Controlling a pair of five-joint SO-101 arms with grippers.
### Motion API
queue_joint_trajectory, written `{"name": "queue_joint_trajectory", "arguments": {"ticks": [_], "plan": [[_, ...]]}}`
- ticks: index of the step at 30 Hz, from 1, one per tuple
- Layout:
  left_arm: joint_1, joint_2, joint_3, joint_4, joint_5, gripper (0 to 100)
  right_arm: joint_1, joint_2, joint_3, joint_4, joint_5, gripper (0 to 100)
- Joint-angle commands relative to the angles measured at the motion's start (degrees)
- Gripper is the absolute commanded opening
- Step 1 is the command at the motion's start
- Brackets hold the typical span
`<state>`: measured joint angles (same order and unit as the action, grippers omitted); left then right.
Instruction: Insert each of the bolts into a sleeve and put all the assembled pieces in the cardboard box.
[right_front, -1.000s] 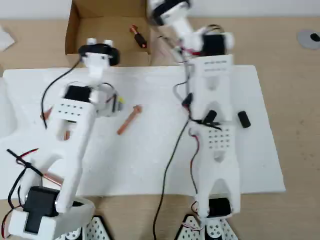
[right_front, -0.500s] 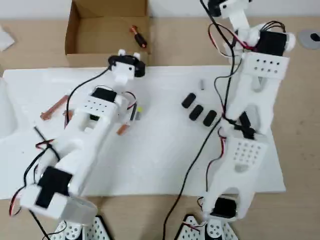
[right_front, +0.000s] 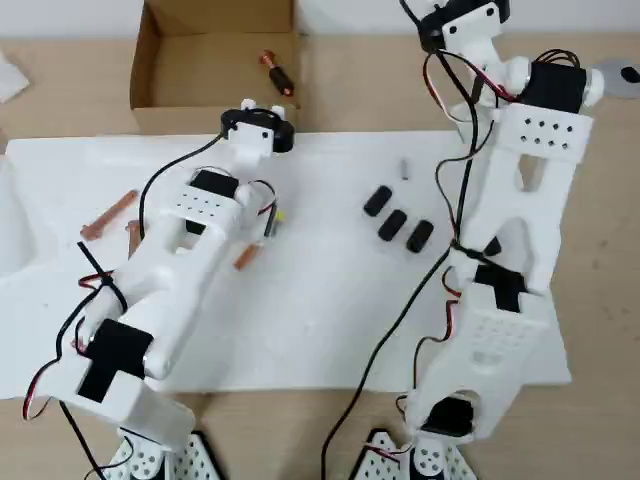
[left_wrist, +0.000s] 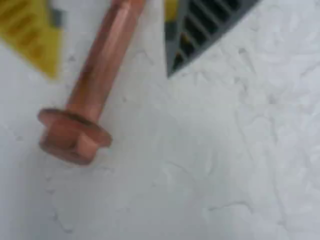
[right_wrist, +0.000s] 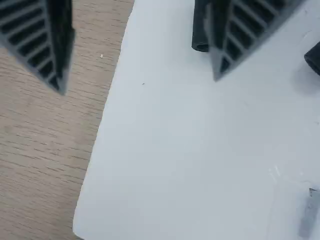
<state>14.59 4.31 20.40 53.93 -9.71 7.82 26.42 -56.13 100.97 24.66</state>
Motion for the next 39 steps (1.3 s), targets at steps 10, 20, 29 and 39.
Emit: {"name": "queue_joint_trajectory", "arguments": {"ticks": [10, 20, 29, 39], "plan": [[1.0, -0.5, -1.8, 4.8, -0.6, 10, 0.9, -4.3, 0.3, 1.2, 0.3, 22.4], [6.9, -0.2, -2.8, 3.5, -2.1, 13, 0.9, -4.3, 0.5, 1.3, 0.2, 22.4], [2.7, -0.2, -2.0, -0.1, -2.3, 15, 1.0, -4.3, 0.5, 1.4, 0.5, 22.4], [1.1, -0.1, -1.0, -3.8, -5.5, 15, 1.0, -4.1, 0.5, 1.4, 0.5, 22.4]]}}
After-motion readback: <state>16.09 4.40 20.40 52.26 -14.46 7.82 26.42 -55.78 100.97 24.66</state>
